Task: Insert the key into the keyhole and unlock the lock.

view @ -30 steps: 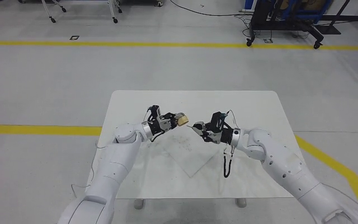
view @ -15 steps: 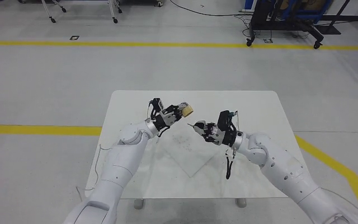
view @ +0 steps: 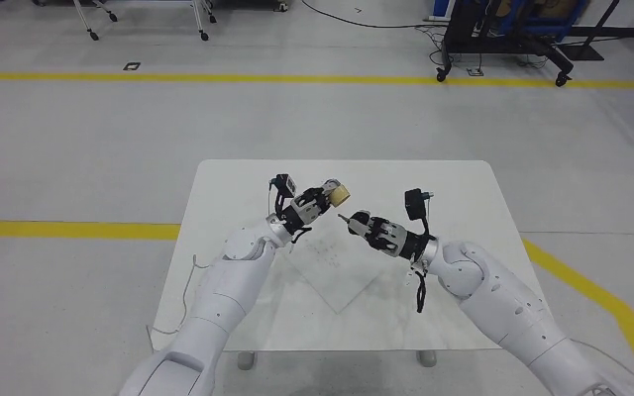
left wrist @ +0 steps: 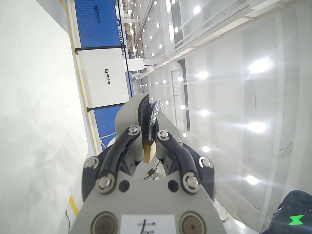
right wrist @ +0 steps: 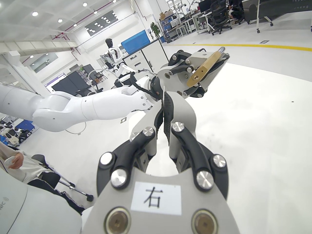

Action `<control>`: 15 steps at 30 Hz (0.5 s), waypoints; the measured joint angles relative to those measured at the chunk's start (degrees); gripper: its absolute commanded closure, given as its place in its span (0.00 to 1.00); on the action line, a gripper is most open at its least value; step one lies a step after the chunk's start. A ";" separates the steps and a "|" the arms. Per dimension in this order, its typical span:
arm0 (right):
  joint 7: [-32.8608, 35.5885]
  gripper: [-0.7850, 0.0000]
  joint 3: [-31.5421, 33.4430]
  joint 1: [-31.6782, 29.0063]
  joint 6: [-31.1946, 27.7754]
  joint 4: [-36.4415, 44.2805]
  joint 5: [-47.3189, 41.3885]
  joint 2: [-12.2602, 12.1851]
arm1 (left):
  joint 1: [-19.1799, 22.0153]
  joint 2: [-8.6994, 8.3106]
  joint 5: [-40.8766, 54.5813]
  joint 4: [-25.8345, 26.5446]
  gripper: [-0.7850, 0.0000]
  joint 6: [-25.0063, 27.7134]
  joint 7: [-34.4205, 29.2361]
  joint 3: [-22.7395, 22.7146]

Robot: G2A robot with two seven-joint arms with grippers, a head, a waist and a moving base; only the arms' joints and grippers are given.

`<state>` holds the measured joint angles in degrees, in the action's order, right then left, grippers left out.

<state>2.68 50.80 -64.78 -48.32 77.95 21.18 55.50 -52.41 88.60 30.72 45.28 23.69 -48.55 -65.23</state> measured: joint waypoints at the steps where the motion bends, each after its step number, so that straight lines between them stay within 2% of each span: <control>1: 0.00 1.00 0.00 0.00 0.00 0.00 -0.02 0.00 | 0.00 0.00 -0.01 0.00 1.00 0.02 0.01 0.00; 7: 0.01 1.00 0.00 0.00 0.00 0.00 -0.07 0.00 | -0.05 0.00 0.01 0.07 1.00 0.03 0.06 0.00; 11: -0.87 1.00 0.48 -0.68 0.91 0.09 -0.99 0.05 | -1.65 0.36 0.77 1.66 1.00 0.60 2.76 0.65; 15: -2.43 1.00 1.96 -2.78 2.69 0.66 -3.70 0.10 | -1.42 0.91 1.53 0.96 1.00 2.18 4.26 1.61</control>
<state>0.25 52.76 -67.56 -45.63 78.61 17.48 55.60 -53.83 89.50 32.25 46.24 25.86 -44.29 -63.62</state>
